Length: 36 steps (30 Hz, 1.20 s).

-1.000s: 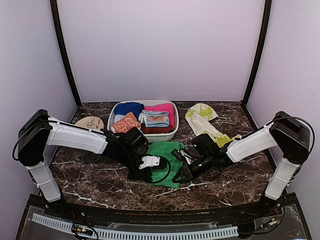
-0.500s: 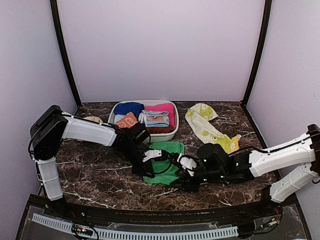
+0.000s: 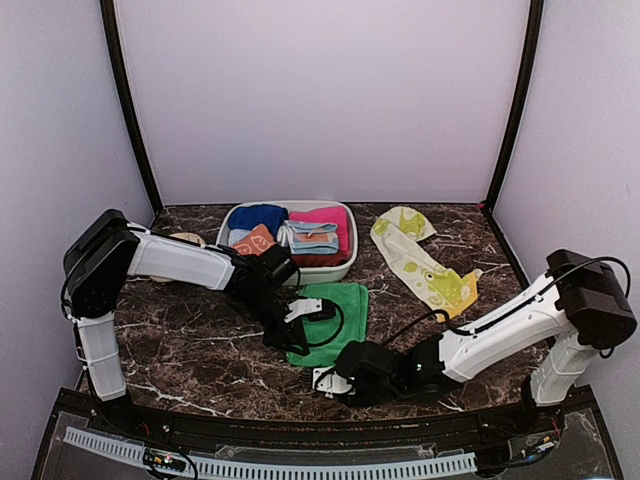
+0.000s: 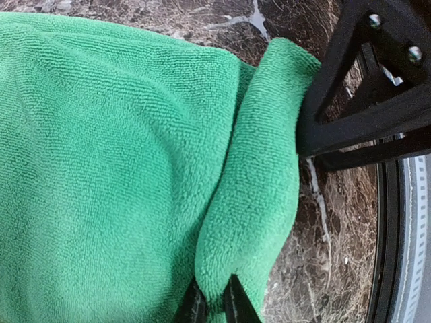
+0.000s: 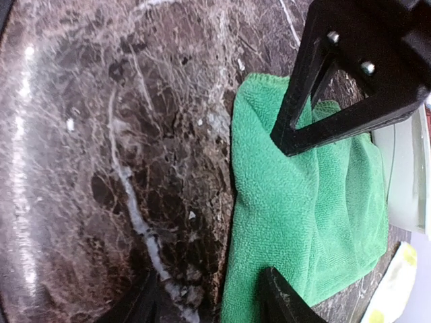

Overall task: Roll the towels
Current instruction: Roll the towel at the center of the board.

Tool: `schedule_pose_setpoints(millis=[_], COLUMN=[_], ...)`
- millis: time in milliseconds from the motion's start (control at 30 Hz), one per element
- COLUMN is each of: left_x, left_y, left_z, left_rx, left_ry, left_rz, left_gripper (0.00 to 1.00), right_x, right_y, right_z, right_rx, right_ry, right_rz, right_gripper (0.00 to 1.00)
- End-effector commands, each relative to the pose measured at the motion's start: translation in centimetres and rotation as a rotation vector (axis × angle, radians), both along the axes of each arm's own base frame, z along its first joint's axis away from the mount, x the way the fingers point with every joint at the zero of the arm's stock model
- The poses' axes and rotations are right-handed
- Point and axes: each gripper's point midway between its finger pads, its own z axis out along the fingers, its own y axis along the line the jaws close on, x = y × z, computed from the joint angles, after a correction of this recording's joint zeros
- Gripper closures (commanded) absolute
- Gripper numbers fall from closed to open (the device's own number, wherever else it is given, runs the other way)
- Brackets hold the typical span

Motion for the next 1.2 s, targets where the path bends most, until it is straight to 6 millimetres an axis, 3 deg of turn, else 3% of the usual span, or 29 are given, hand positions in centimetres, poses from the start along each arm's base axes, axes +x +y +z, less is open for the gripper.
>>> schedule_pose_setpoints(millis=[0, 167, 300, 467, 633, 767, 867, 1067, 1167], left_x=[-0.1, 0.0, 0.6, 1.8, 3.7, 2.8, 2.1, -1.1, -2.3], left_y=[2.0, 2.3, 2.7, 3.8, 6.4, 7.3, 6.8, 4.1, 2.8], left_z=[-2.2, -2.3, -1.6, 1.4, 3.7, 4.8, 6.2, 6.5, 5.7], left_rx=[0.099, 0.108, 0.084, -0.02, -0.065, -0.084, -0.108, -0.111, -0.099], left_ry=[0.019, 0.008, -0.014, -0.099, -0.221, -0.313, -0.285, -0.262, -0.267], left_rz=[0.002, -0.001, 0.006, 0.026, 0.075, 0.002, -0.035, -0.154, -0.206], left_gripper=[0.91, 0.89, 0.69, 0.55, 0.43, 0.37, 0.32, 0.31, 0.3], right_x=[2.5, 3.3, 4.0, 3.8, 2.8, 2.6, 2.0, 1.8, 1.4], right_y=[0.9, 0.2, -0.7, -0.9, -1.1, -1.0, -0.6, -0.9, -1.0], right_z=[0.4, -1.0, -2.5, -4.0, -5.0, -5.3, -4.1, -1.9, -1.4], right_rx=[0.011, 0.022, 0.034, 0.077, 0.125, 0.179, 0.237, 0.329, 0.348], right_ry=[-0.12, -0.037, 0.054, 0.277, 0.509, 0.895, 1.116, 1.339, 1.425], right_rz=[-0.009, -0.063, -0.142, -0.217, -0.272, -0.368, -0.379, -0.405, -0.418], right_gripper=[0.5, 0.56, 0.68, 0.85, 0.89, 0.94, 0.98, 0.99, 0.98])
